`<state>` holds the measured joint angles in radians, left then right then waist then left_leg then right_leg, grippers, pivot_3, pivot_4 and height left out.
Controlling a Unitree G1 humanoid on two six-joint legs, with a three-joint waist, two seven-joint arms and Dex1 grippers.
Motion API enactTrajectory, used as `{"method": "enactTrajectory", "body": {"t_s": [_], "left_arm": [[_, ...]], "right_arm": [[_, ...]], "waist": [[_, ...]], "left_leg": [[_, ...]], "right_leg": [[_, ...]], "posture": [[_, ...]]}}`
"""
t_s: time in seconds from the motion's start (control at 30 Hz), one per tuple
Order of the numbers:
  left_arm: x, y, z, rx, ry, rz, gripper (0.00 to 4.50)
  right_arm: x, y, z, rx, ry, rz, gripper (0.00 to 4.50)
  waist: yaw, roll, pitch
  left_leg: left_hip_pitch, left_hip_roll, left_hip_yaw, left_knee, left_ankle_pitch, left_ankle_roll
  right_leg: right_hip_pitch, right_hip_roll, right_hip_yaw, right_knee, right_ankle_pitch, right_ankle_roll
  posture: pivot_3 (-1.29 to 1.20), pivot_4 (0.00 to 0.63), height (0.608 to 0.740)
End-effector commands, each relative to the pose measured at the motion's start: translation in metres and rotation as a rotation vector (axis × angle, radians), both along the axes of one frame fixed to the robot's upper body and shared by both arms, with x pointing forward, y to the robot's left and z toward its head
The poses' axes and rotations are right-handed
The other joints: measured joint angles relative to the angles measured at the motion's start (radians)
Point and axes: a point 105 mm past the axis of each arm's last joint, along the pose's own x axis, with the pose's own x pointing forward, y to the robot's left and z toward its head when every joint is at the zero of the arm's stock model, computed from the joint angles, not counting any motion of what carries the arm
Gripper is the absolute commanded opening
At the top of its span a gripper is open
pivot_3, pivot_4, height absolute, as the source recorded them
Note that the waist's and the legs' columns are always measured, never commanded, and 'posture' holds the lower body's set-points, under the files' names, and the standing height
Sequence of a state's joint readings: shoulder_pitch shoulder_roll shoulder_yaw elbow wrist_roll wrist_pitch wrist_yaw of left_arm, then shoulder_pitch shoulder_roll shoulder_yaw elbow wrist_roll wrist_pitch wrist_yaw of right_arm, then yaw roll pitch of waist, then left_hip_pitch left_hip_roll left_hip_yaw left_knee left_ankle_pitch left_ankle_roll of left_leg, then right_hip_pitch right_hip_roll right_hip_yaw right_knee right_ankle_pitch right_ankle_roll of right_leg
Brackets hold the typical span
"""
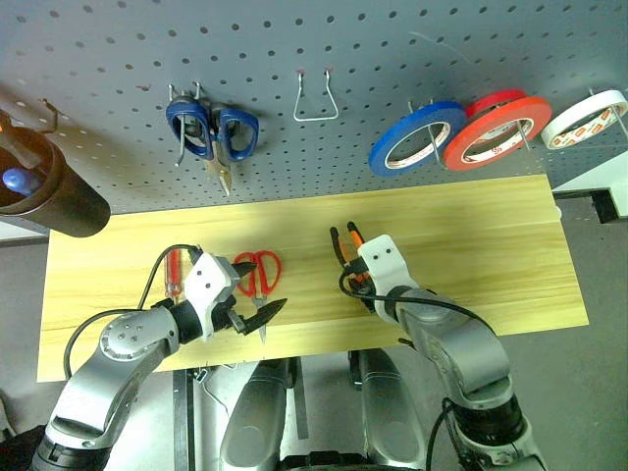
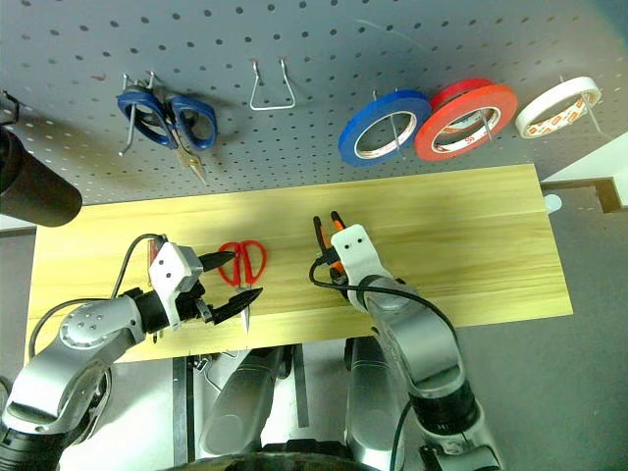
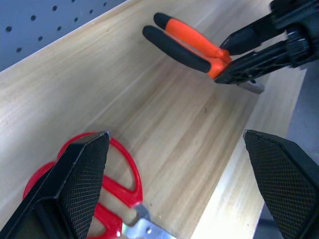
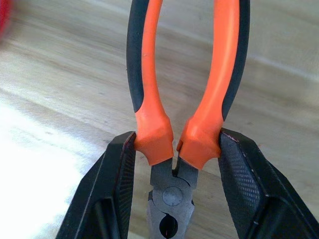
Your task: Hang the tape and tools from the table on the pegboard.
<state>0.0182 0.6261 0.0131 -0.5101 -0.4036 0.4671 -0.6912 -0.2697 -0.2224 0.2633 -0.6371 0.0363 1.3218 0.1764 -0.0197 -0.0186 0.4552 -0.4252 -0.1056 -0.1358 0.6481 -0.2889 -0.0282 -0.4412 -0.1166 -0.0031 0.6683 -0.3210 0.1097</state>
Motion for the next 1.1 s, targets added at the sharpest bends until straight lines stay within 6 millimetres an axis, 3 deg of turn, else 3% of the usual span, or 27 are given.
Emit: {"method": "enactTrajectory", "body": {"t_s": [0.03,0.27,0.4,0.57,0.77,0.87,1.1], "left_arm": [[-0.002,-0.005,0.001,-0.005,-0.019,-0.039,4.50],[0.003,-0.004,0.008,-0.005,-0.045,-0.092,4.50],[0.009,-0.005,0.016,-0.022,-0.075,-0.114,4.50],[0.016,-0.008,0.028,-0.075,-0.115,-0.137,4.50],[0.011,-0.012,0.059,-0.161,-0.206,-0.187,4.50],[0.009,-0.011,0.065,-0.189,-0.233,-0.203,4.50],[0.007,-0.009,0.080,-0.274,-0.384,-0.207,4.50]], "right_arm": [[-0.014,0.002,0.013,0.033,-0.075,0.074,2.08],[-0.041,-0.019,0.015,0.024,-0.142,0.175,2.08],[-0.058,-0.027,0.031,0.104,-0.227,0.246,2.08],[-0.064,-0.026,0.050,0.211,-0.328,0.291,2.08],[-0.067,-0.030,0.075,0.270,-0.444,0.348,2.08],[-0.070,-0.033,0.089,0.297,-0.495,0.394,2.08],[-0.073,-0.030,0.121,0.335,-0.608,0.505,2.08]], "waist": [[0.001,0.000,-0.001],[0.007,-0.004,-0.007],[0.008,-0.007,-0.026],[0.009,-0.011,-0.060],[0.008,-0.012,-0.102],[0.009,-0.010,-0.131],[0.012,-0.009,-0.190]], "left_leg": [[0.000,0.000,0.000,0.000,0.000,0.000],[-0.001,-0.001,0.000,0.001,0.000,0.000],[-0.001,-0.001,0.000,0.002,0.000,0.000],[0.000,-0.001,0.001,0.006,0.000,-0.001],[0.000,-0.002,0.000,0.013,0.000,-0.001],[0.001,-0.002,0.000,0.016,0.001,-0.001],[0.017,-0.001,0.000,0.016,0.001,-0.002]], "right_leg": [[0.000,0.000,0.000,0.000,0.000,0.000],[-0.001,-0.001,-0.001,0.001,0.000,0.000],[-0.001,-0.001,-0.002,0.003,0.000,0.000],[0.000,-0.001,-0.002,0.006,0.000,0.000],[0.001,-0.001,-0.002,0.012,0.000,0.000],[0.003,-0.001,-0.002,0.014,0.000,0.000],[0.019,0.000,-0.002,0.014,0.001,0.000]], "posture": [[0.00,0.413,0.725],[0.01,0.370,0.725],[0.02,0.338,0.725],[0.02,0.286,0.725],[0.02,0.227,0.725],[0.03,0.194,0.725],[0.04,0.149,0.725]]}}
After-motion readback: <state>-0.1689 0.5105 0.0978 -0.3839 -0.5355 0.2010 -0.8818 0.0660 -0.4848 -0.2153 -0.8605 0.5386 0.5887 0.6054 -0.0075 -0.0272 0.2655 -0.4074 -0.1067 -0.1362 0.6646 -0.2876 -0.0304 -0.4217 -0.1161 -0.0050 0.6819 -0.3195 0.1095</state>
